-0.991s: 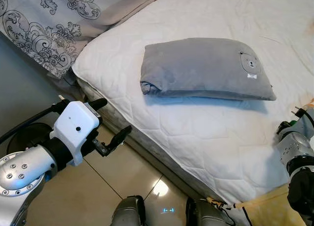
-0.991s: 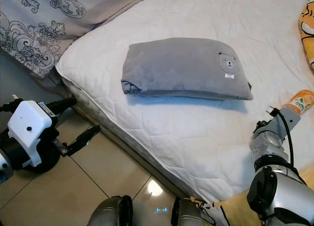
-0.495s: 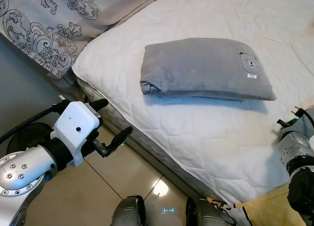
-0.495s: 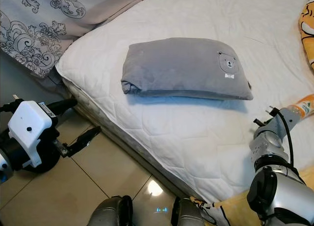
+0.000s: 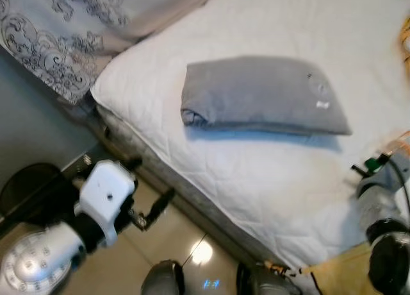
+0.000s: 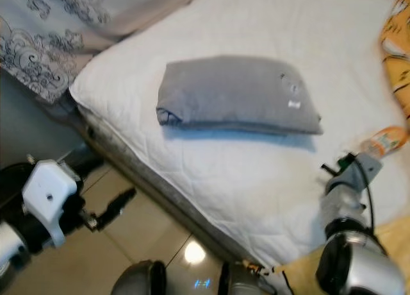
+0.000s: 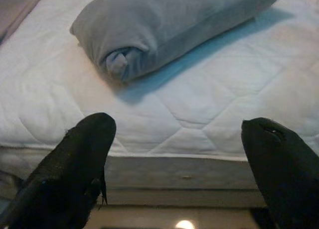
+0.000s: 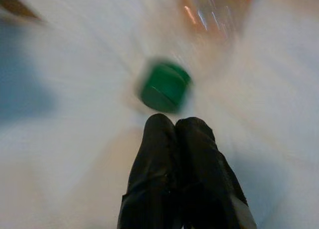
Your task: Clean up the room
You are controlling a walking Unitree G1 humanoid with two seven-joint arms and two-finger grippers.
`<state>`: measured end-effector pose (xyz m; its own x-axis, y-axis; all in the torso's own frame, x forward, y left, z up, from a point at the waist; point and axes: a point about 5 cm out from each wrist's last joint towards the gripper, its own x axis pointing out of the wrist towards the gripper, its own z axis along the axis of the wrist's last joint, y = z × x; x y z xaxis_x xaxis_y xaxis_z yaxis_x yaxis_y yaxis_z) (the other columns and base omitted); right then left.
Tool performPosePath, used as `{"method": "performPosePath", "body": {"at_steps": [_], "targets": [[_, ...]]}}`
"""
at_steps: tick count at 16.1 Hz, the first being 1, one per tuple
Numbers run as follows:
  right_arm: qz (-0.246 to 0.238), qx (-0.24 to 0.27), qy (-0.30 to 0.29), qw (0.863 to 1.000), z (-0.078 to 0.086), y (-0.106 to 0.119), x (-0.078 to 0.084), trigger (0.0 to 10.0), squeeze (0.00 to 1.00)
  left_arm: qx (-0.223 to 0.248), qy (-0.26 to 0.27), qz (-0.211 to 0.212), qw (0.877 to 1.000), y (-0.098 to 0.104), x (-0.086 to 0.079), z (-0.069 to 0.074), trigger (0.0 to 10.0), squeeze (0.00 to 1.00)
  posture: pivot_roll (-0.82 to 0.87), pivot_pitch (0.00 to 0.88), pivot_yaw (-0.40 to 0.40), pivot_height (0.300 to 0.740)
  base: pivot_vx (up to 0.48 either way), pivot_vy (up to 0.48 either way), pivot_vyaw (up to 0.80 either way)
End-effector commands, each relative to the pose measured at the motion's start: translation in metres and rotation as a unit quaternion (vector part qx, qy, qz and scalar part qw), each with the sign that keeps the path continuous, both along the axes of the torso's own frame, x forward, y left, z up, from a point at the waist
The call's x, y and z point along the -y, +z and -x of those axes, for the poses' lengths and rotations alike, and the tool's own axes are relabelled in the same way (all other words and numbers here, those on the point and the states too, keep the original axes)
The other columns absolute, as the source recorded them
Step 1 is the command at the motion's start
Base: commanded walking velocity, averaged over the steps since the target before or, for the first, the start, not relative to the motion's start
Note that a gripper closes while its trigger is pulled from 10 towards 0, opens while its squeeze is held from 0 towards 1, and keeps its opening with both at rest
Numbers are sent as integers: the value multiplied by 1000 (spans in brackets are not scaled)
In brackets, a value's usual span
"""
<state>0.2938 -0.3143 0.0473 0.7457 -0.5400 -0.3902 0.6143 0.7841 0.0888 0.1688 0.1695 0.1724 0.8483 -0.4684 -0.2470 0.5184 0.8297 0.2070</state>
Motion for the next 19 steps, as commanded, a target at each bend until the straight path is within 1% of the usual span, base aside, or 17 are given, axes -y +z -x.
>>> {"method": "performPosePath", "body": {"at_steps": [1,2,3,4,5,6,7,8,9,10,11,12,13,14,15,17,19], "targets": [[35,17,36,999,2,0,-8,6157,0,-9,48,12,999,-9,-8,1,10000,0,106,0,-11,740,0,0,0],[43,20,45,998,3,1,-11,6157,0,-12,61,19,998,-13,-9,-1,10000,0,94,0,-15,740,0,0,0],[68,37,64,995,5,8,-18,10000,0,-26,97,32,994,-25,-13,-9,10000,0,34,0,-17,740,0,0,0],[83,46,72,993,8,15,-21,10000,0,-29,110,36,993,-29,-14,-11,10000,0,34,0,-17,740,0,0,0],[115,62,93,987,12,29,-28,10000,0,-26,125,36,991,-38,-12,-20,10000,0,-18,0,-9,740,0,0,0],[144,66,117,980,18,40,-38,10000,0,-25,144,32,989,-45,-11,-28,10000,0,-27,0,-10,740,0,0,0],[152,66,131,977,28,46,-52,10000,0,-19,172,40,984,-46,-13,-34,10000,0,-37,0,-11,740,0,0,0],[144,70,143,977,32,46,-59,10000,0,-17,188,47,981,-46,-15,-37,10000,0,-40,0,-12,740,0,0,0],[109,81,199,970,39,46,-88,10000,1000,-14,215,62,974,-49,-13,-44,10000,0,-43,0,-20,740,0,0,0],[108,80,217,967,43,46,-98,10000,1000,-12,221,64,973,-50,-13,-45,10000,0,-43,0,-20,740,0,0,0],[105,88,257,957,49,50,-119,10000,1000,-11,226,71,971,-52,-10,-49,10000,0,-41,0,-23,740,0,0,0],[109,82,266,954,49,48,-125,10000,1000,-19,223,75,972,-55,-7,-50,10000,0,-32,0,-24,740,0,0,0],[96,80,271,954,49,46,-135,10000,1000,-16,216,71,974,-56,-3,-53,10000,0,-28,0,-19,740,0,0,0],[88,78,264,957,46,46,-137,10000,1000,5,218,58,974,-54,-6,-59,10000,0,-31,0,-17,740,0,0,0],[87,76,261,959,44,47,-136,10000,1000,10,223,52,973,-54,-8,-62,10000,0,-33,0,-16,740,0,0,0],[85,65,241,964,36,54,-132,10000,1000,23,245,58,967,-53,-14,-76,10000,0,-47,0,-2,740,0,0,-353],[93,57,232,967,30,58,-128,10000,1000,32,228,60,971,-51,-10,-86,10000,0,-56,0,10,740,0,0,-788]]}}
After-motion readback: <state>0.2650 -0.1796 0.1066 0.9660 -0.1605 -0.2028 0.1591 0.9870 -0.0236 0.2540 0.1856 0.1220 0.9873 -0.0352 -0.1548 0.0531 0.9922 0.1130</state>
